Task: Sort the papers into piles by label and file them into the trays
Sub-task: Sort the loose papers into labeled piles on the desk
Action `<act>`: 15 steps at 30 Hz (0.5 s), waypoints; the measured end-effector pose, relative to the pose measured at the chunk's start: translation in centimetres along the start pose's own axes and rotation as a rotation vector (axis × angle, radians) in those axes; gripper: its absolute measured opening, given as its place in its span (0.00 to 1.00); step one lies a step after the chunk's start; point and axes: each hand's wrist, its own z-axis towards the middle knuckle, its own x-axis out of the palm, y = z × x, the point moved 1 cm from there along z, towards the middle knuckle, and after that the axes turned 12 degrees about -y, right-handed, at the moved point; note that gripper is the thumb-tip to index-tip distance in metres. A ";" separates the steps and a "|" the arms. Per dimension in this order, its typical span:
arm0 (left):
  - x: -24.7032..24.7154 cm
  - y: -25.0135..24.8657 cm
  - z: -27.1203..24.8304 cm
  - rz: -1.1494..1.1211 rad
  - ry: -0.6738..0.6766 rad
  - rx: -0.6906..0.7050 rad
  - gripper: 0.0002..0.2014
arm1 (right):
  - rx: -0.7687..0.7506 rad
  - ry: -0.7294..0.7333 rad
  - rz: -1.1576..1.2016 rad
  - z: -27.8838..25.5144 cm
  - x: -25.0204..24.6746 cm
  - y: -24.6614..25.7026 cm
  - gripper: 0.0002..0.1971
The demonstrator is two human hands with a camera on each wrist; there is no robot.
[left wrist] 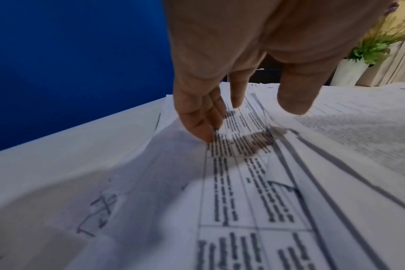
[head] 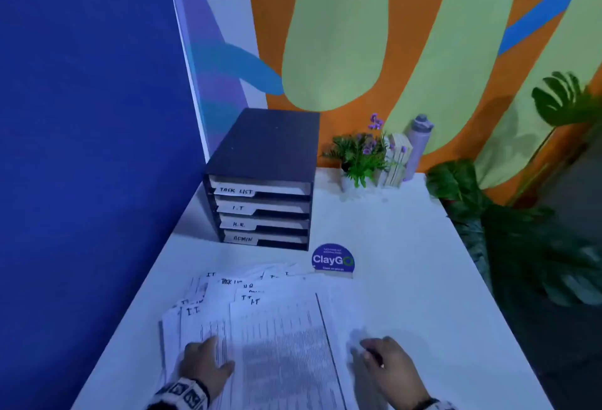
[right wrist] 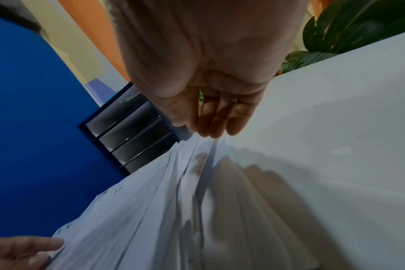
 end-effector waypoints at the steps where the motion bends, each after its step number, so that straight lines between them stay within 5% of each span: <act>1: 0.1 -0.1 0.3 -0.036 0.003 -0.018 0.39 | -0.004 0.059 -0.024 0.3 0.5 0.1 0.08; 4: 0.3 -0.6 0.6 -0.204 0.073 -0.089 0.40 | 0.071 0.256 -0.087 0.5 1.0 1.5 0.12; 10: 1.9 -1.3 0.5 -0.377 0.153 -0.138 0.35 | 0.181 0.274 0.033 -0.1 2.9 2.5 0.26; 13: 2.3 -1.5 0.1 -0.366 0.149 -0.065 0.27 | 0.278 0.239 0.046 -0.2 3.3 2.6 0.14; 15: 2.4 -1.6 0.0 -0.359 0.111 -0.052 0.26 | 0.364 0.167 0.093 -0.2 3.2 2.0 0.14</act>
